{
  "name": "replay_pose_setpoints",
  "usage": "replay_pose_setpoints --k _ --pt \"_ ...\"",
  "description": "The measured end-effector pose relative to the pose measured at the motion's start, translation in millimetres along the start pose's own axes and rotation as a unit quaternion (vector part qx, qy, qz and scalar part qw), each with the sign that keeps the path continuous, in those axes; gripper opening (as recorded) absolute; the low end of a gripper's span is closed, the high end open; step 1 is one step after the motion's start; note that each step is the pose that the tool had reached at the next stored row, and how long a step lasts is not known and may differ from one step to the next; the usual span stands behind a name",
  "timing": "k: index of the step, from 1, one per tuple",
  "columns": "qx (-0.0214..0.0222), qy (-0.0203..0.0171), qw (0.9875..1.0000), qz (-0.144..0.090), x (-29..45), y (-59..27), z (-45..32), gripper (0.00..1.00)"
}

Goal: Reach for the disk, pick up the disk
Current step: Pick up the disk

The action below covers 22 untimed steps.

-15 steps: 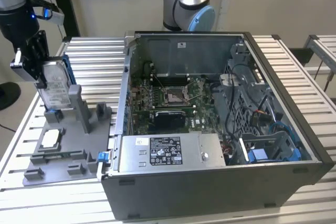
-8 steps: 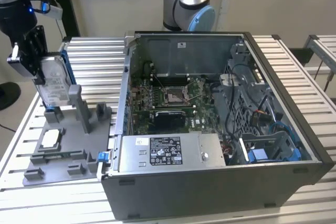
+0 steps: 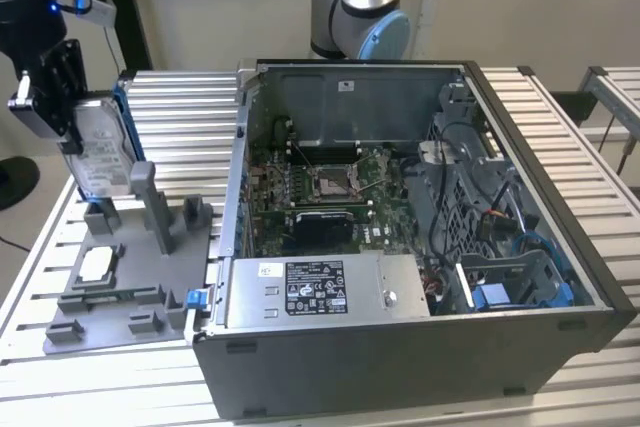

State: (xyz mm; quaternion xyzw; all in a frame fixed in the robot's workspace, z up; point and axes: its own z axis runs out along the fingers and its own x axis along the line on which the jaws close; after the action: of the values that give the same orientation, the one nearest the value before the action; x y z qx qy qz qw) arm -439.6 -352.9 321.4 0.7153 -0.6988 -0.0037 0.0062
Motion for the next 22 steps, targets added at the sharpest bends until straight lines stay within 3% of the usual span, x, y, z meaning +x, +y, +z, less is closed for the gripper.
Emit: replay_pose_setpoints --k 15,22 --pt "0.0000 0.0000 1.0000 0.000 0.0 0.2 -16.4 0.00" --pt "0.0001 0.0000 1.0000 0.000 0.1 0.5 -32.2 0.00"
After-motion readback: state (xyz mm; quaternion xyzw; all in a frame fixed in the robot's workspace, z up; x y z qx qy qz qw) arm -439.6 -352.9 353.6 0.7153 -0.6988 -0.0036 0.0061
